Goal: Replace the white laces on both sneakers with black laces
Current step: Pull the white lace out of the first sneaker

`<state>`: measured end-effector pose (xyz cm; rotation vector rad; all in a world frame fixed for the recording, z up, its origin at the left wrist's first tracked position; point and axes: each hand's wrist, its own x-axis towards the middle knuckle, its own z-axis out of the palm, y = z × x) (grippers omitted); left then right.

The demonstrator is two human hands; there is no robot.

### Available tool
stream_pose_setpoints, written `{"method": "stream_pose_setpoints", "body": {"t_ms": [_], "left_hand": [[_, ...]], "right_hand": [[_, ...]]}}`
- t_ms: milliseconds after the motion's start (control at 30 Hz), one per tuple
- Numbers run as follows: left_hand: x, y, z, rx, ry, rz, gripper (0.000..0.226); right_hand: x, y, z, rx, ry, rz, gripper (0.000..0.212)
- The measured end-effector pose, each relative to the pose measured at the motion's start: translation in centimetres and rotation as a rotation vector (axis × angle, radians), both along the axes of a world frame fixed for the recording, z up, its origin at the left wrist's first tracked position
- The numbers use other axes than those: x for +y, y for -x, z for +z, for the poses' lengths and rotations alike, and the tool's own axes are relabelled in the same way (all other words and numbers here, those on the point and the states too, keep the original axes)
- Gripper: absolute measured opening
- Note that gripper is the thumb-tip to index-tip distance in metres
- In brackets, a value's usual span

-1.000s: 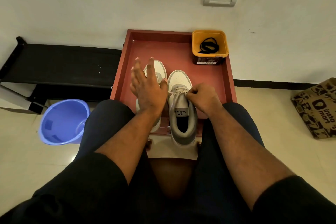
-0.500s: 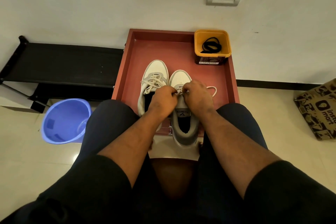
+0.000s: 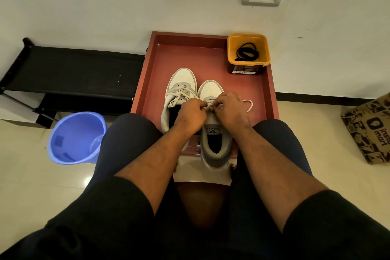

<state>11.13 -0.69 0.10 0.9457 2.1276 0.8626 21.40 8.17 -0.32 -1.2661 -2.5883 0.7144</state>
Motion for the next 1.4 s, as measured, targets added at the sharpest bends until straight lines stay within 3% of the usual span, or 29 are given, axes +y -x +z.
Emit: {"method": "stream_pose_setpoints", "body": {"t_ms": [67,200,267,333,433,567,700,767,867,933,1033,1100,1267,1400], "left_hand": [[-0.2,0.1,-0.2,-0.007,-0.005,0.011,0.027],[-0.5,0.3,-0.5,-0.019,-0.015,0.024,0.030],[-0.5,0.2,-0.4,-0.029,-0.022,0.028,0.029],[-0.6,0.1,-0.3,-0.031,-0.028,0.015,0.027],[-0.7,0.2,-0.3,-0.029,-0.032,-0.008,0.024],[-0.8,0.1,0.2,0.009,-0.040,-0.028,0.026],[-0.7,0.1,0.2,-0.002,-0.041,-0.014,0.031],[-0.8,0.0,0.1,-0.014,-0.042,-0.005,0.031],[-0.8,0.0,0.1,-0.024,-0.042,0.005,0.030],[-0.7,0.0,0.1,-0.021,-0.038,-0.004,0.030],[-0.6,0.1,0.1,-0.009,-0.032,-0.018,0.027],[-0.5,0.2,-0.1,0.000,-0.031,-0.019,0.027],[-0.5,0.4,0.0,-0.004,-0.044,0.000,0.027],[-0.7,0.5,0.0,0.002,-0.070,0.021,0.030]], "right_hand": [[0.0,-0.1,0.4,0.132,0.013,-0.153,0.010],[1.4,-1.2,1.7,0.437,0.205,-0.651,0.008],[1.2,-1.2,1.5,0.324,0.100,-0.529,0.021],[0.4,-0.9,1.1,0.133,0.020,-0.213,0.035],[-1.0,-0.4,0.4,-0.078,-0.084,0.057,0.028],[-0.4,-0.2,0.3,0.017,-0.109,-0.059,0.013],[2.0,-0.9,1.2,0.437,0.080,-0.576,0.017],[2.1,-1.3,2.0,0.488,0.088,-0.692,0.023],[1.1,-1.3,2.3,0.242,-0.059,-0.572,0.012],[0.1,-1.0,2.1,0.072,-0.110,-0.367,0.036],[-0.9,-0.3,1.4,-0.026,-0.157,-0.084,0.032],[-1.2,-0.2,0.9,-0.069,-0.136,-0.028,0.027],[-0.6,0.1,0.8,0.075,-0.078,-0.095,0.019],[0.8,-0.5,1.7,0.491,0.093,-0.468,0.019]]}}
